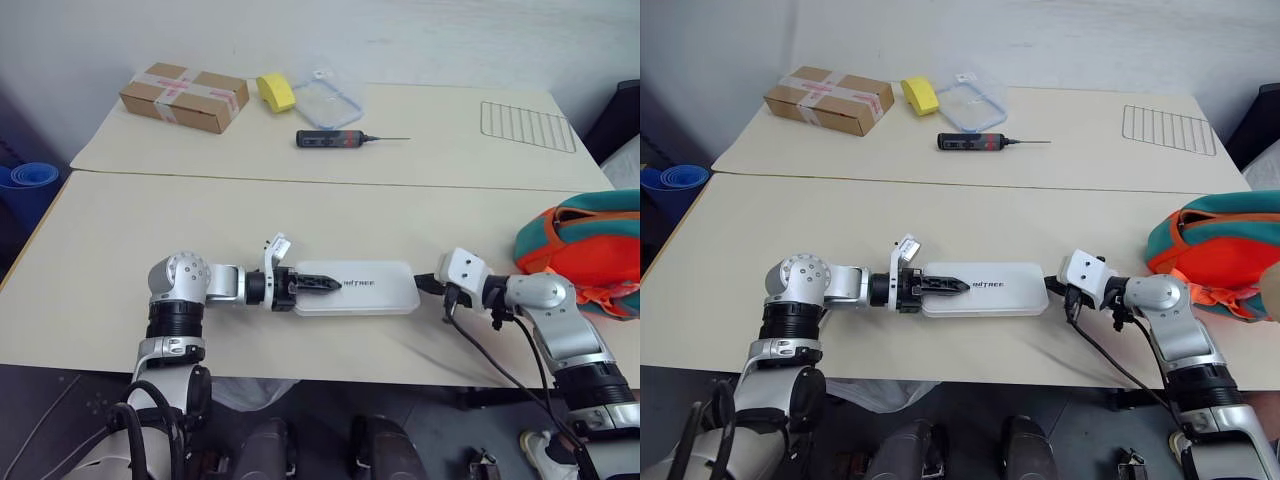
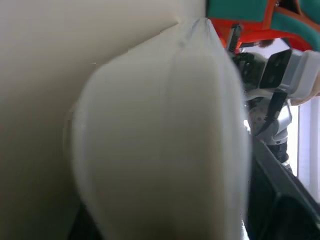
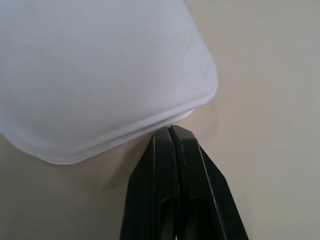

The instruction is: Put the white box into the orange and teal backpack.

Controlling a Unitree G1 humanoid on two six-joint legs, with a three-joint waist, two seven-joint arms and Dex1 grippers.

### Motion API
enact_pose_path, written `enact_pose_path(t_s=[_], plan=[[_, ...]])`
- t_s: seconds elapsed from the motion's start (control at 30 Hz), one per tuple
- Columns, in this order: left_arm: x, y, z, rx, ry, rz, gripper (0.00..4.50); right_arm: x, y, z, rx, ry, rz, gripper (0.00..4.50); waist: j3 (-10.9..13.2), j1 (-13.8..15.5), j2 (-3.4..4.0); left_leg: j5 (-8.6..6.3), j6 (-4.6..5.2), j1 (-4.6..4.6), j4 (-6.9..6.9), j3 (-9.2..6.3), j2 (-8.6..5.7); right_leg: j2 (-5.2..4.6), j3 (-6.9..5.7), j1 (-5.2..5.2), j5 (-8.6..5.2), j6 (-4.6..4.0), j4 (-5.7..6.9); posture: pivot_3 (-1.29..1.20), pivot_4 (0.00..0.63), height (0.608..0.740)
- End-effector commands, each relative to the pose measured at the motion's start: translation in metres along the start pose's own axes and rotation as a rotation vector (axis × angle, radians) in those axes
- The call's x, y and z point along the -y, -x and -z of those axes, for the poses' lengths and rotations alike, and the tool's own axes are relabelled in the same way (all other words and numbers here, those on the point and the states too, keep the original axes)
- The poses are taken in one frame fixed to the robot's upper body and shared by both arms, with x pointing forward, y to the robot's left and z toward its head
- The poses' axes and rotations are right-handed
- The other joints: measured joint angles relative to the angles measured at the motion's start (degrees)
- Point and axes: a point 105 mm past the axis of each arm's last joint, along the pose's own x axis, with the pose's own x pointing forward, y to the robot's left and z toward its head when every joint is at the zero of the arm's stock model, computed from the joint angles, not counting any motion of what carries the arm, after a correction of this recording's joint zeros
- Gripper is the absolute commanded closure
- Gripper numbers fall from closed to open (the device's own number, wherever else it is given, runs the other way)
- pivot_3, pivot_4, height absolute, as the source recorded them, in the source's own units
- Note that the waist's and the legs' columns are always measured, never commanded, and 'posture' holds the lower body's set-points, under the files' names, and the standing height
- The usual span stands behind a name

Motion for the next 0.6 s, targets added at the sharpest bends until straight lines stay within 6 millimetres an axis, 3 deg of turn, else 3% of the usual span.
enact_pose_path(t_s=[0.03, 0.1, 0.2, 0.27, 0.4, 0.5, 0.6], plan=[[0.015, 0.008, -0.004, 0.069, -0.106, 0.082, 3.12, -0.011, 0.024, -0.006, 0.079, -0.049, 0.028, 3.65, 0.0, 0.0, 0.00, -0.01, 0.00, -0.01, -0.01, 0.00, 0.00, 0.00, 0.00, 0.00, 0.00, 0.00, -0.01, 0.00, 0.150, 0.740], [0.024, 0.014, -0.001, 0.068, -0.194, 0.122, 3.31, -0.019, 0.042, -0.001, 0.098, -0.086, 0.075, 3.01, 0.0, 0.0, 0.00, -0.02, -0.03, -0.02, -0.07, -0.01, 0.00, 0.00, 0.00, -0.01, 0.00, 0.00, -0.09, 0.00, 0.150, 0.740], [0.042, 0.025, 0.014, 0.051, -0.466, 0.233, 3.31, -0.023, 0.074, 0.009, 0.081, -0.146, 0.209, 1.96, 0.0, -0.2, 0.05, -0.09, -0.16, -0.07, -0.17, 0.03, 0.02, 0.03, 0.02, -0.08, 0.00, 0.00, -0.17, 0.00, 0.150, 0.740], [0.047, 0.031, 0.019, 0.101, -0.669, 0.320, 3.31, -0.026, 0.113, 0.022, 0.058, -0.222, 0.396, 1.36, 0.0, 0.0, 0.25, -0.20, -0.37, 0.00, -0.27, 0.11, 0.01, 0.04, 0.12, -0.08, -0.02, -0.03, -0.27, 0.00, 0.150, 0.740], [0.041, 0.035, 0.040, 0.026, -0.873, 0.375, 3.31, -0.035, 0.180, 0.035, 0.030, -0.316, 0.742, 0.02, 0.0, 0.8, 0.28, -0.19, -0.45, 0.07, -0.74, 0.11, -0.04, -0.03, 0.12, -0.08, -0.04, -0.08, -0.80, 0.00, 0.150, 0.740], [0.036, 0.030, 0.042, 0.026, -0.963, 0.365, 3.31, -0.048, 0.223, 0.049, -0.043, -0.365, 0.908, 0.02, 0.0, 1.0, 0.35, -0.18, -0.45, 0.10, -0.81, 0.12, -0.02, -0.03, 0.16, -0.09, -0.05, -0.09, -0.82, 0.00, 0.150, 0.740], [0.038, 0.026, 0.039, 0.052, -1.001, 0.367, 3.31, -0.060, 0.254, 0.068, -0.127, -0.418, 0.986, 0.02, 0.0, 1.0, 0.36, -0.22, -0.38, 0.10, -0.84, 0.12, -0.01, -0.08, 0.19, -0.11, -0.05, -0.09, -0.83, 0.00, 0.150, 0.740]])
